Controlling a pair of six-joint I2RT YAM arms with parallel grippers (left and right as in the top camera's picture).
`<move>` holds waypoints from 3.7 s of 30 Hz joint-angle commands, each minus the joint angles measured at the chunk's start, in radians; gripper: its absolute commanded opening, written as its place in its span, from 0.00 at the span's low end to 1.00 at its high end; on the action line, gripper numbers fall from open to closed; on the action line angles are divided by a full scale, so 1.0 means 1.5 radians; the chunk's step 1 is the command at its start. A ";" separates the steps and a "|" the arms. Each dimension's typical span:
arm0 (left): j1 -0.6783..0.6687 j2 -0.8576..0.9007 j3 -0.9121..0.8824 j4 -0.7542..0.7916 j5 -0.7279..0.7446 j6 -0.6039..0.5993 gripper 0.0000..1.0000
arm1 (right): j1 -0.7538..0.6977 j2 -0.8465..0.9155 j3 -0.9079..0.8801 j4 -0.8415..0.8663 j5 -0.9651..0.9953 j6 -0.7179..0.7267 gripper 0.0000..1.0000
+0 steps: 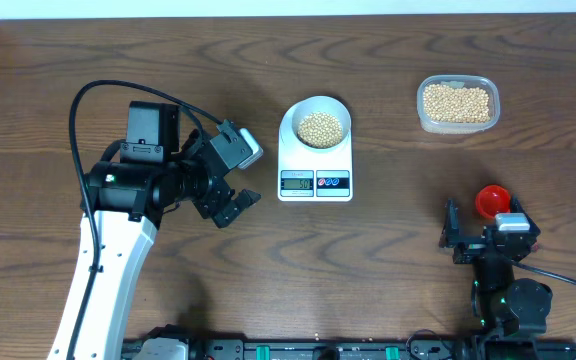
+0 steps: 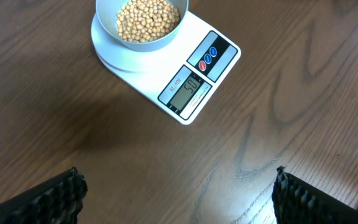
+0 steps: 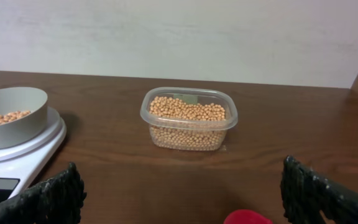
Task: Scoop item into bowl and weigh 50g on scale
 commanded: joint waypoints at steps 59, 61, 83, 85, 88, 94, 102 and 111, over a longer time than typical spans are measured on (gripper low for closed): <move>-0.002 -0.178 0.004 -0.027 -0.004 -0.137 0.98 | -0.002 -0.005 -0.001 -0.003 0.015 0.016 0.99; -0.002 -0.207 -0.004 -0.022 -0.006 -0.181 0.98 | -0.002 -0.005 -0.001 -0.003 0.015 0.016 0.99; 0.049 -0.608 -0.423 0.315 -0.113 -0.483 0.98 | -0.002 -0.005 -0.001 -0.003 0.015 0.016 0.99; 0.049 -0.638 -0.453 0.336 -0.119 -0.483 0.98 | -0.002 -0.005 -0.001 -0.003 0.015 0.016 0.99; 0.049 -0.674 -0.496 0.364 -0.140 -0.499 0.98 | -0.002 -0.005 -0.001 -0.003 0.015 0.016 0.99; 0.049 -0.733 -0.584 0.424 -0.162 -0.538 0.98 | -0.002 -0.005 -0.001 -0.003 0.015 0.016 0.99; 0.077 -0.808 -0.659 0.452 -0.162 -0.568 0.98 | -0.002 -0.005 -0.001 -0.003 0.015 0.016 0.99; 0.078 -0.835 -0.732 0.522 -0.178 -0.571 0.98 | -0.002 -0.005 -0.001 -0.003 0.015 0.016 0.99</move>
